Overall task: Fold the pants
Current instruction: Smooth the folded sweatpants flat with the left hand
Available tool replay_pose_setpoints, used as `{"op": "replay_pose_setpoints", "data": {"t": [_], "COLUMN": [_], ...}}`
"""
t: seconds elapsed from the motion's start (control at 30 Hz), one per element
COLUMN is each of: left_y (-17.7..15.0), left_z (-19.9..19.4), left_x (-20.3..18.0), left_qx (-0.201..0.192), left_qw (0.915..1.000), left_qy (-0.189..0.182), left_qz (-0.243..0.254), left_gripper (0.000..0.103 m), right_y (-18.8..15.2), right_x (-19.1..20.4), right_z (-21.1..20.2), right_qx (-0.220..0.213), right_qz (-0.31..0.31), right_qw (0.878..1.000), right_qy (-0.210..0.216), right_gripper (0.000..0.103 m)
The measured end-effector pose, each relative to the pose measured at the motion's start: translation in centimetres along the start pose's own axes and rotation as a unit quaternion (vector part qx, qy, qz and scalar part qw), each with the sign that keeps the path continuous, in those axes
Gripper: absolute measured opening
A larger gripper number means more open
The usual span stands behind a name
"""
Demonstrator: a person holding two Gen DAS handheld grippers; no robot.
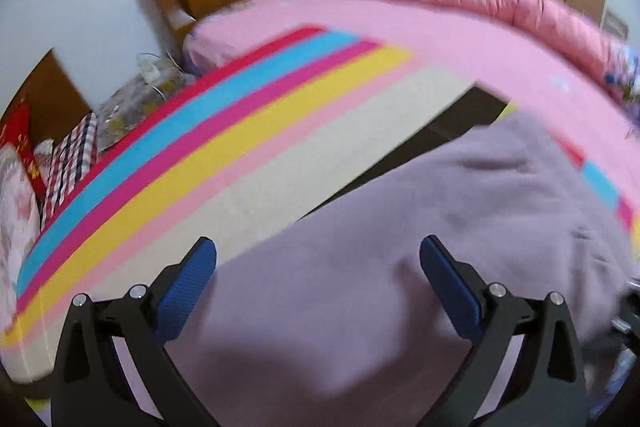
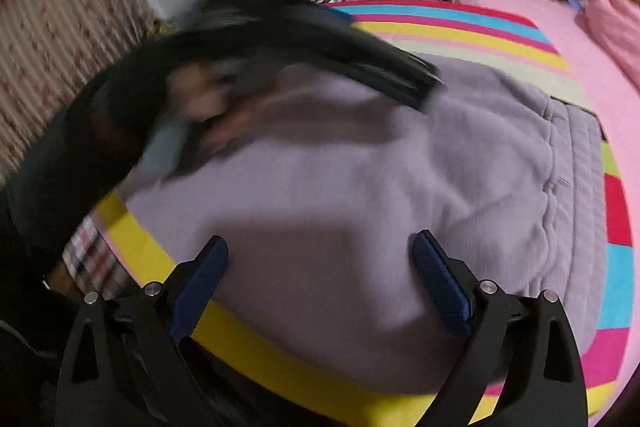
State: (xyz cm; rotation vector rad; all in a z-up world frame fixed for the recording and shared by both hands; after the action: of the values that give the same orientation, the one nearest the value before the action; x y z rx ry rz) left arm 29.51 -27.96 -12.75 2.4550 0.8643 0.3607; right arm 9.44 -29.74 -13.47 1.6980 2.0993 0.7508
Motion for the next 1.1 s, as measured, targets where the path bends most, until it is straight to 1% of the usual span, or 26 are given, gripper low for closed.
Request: {"op": "replay_pose_setpoints", "data": {"t": [0.03,0.07,0.13,0.2,0.27,0.3,0.37,0.43,0.47,0.5,0.53,0.57,0.6,0.67,0.77,0.8,0.83,0.87,0.9,0.93,0.97,1.1], "left_y": [0.4,0.8,1.2,1.0,0.9,0.9,0.4,0.6,0.7,0.6,0.6,0.5,0.4,0.4,0.3,0.3,0.3,0.3,0.3,0.3,0.3,0.2], "left_z": [1.1,1.4,1.8,2.1,2.0,1.9,1.8,1.7,1.7,1.7,1.7,1.7,1.6,1.6,1.5,1.5,1.5,1.5,1.5,1.5,1.4,1.2], "left_x": [-0.2,0.2,1.1,1.2,1.2,1.1,1.0,1.0,0.7,0.6,0.6,0.6,0.6,0.7,0.7,0.7,0.7,0.7,0.7,0.8,0.8,1.2], "left_qx": [-0.001,-0.010,-0.003,-0.001,-0.004,-0.006,-0.010,-0.012,-0.013,-0.013,-0.013,-0.014,-0.014,-0.014,-0.014,-0.014,-0.014,-0.014,-0.013,-0.013,-0.013,-0.015], "left_qw": [1.0000,0.9998,0.9983,0.9974,0.9977,0.9982,0.9988,0.9991,0.9991,0.9991,0.9991,0.9991,0.9991,0.9991,0.9991,0.9992,0.9991,0.9991,0.9990,0.9988,0.9988,0.9984], "left_qy": [-0.001,-0.016,-0.043,-0.055,-0.052,-0.045,-0.035,-0.030,-0.029,-0.029,-0.029,-0.029,-0.028,-0.028,-0.028,-0.028,-0.029,-0.030,-0.031,-0.034,-0.035,-0.039], "left_qz": [0.004,-0.009,-0.039,-0.046,-0.044,-0.038,-0.031,-0.027,-0.027,-0.028,-0.028,-0.028,-0.028,-0.027,-0.027,-0.027,-0.027,-0.028,-0.030,-0.032,-0.033,-0.037], "left_gripper": [0.102,0.102,0.102,0.102,0.102,0.102,0.102,0.102,0.102,0.102,0.102,0.102,0.102,0.102,0.102,0.102,0.102,0.102,0.102,0.102,0.102,0.102], "right_y": [-0.1,-0.7,-2.2,-1.9,-1.5,-0.6,1.0,1.1,0.8,0.1,-0.3,-0.7,-1.0,-1.2,-1.3,-1.5,-1.7,-2.2,-2.4,-2.9,-3.3,-3.5], "right_x": [0.0,0.0,0.2,0.1,0.7,0.7,0.9,1.6,2.1,3.1,3.6,4.2,4.3,4.0,3.7,3.6,3.8,3.8,4.2,4.6,5.0,4.6], "right_z": [0.0,-0.4,-1.1,-1.2,-2.4,-2.6,-2.3,-1.2,-0.5,0.3,0.4,0.2,0.0,-0.6,-1.9,-1.9,-1.5,-1.0,-1.0,-1.0,-1.4,-2.3], "right_qx": [0.002,0.005,0.018,0.023,0.008,-0.016,-0.033,-0.019,-0.005,0.019,0.018,0.020,0.024,0.018,-0.015,-0.021,-0.013,-0.002,-0.005,0.003,0.009,0.022], "right_qz": [-0.001,0.001,-0.007,-0.020,-0.010,-0.004,0.005,0.006,0.000,-0.018,-0.035,-0.051,-0.053,-0.039,-0.020,-0.008,-0.004,-0.008,-0.026,-0.048,-0.058,-0.040], "right_qw": [1.000,1.000,1.000,0.999,1.000,1.000,0.999,1.000,1.000,1.000,0.999,0.999,0.998,0.999,1.000,0.999,0.999,0.999,0.999,0.999,0.998,0.999], "right_qy": [-0.003,-0.004,-0.005,-0.013,-0.011,-0.007,-0.008,0.007,0.011,0.014,0.006,0.003,0.008,0.014,0.018,0.027,0.035,0.032,0.020,0.009,0.004,0.014], "right_gripper": [0.091,0.091,0.091,0.091,0.091,0.091,0.091,0.091,0.091,0.093,0.097,0.097,0.098,0.097,0.097,0.097,0.097,0.098,0.098,0.099,0.099,0.099]}}
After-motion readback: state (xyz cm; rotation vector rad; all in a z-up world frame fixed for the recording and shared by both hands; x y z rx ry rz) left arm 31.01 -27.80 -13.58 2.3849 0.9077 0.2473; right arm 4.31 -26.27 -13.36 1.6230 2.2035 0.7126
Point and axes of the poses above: each gripper's, at about its wrist camera, not at the fingertips, and z roughly the way its jaws point, x to its left, y to its top, the point moved 6 cm from there along z, roughly the way its jaws point, and after that the axes turned 8 degrees about -y, right-handed, at the moved point
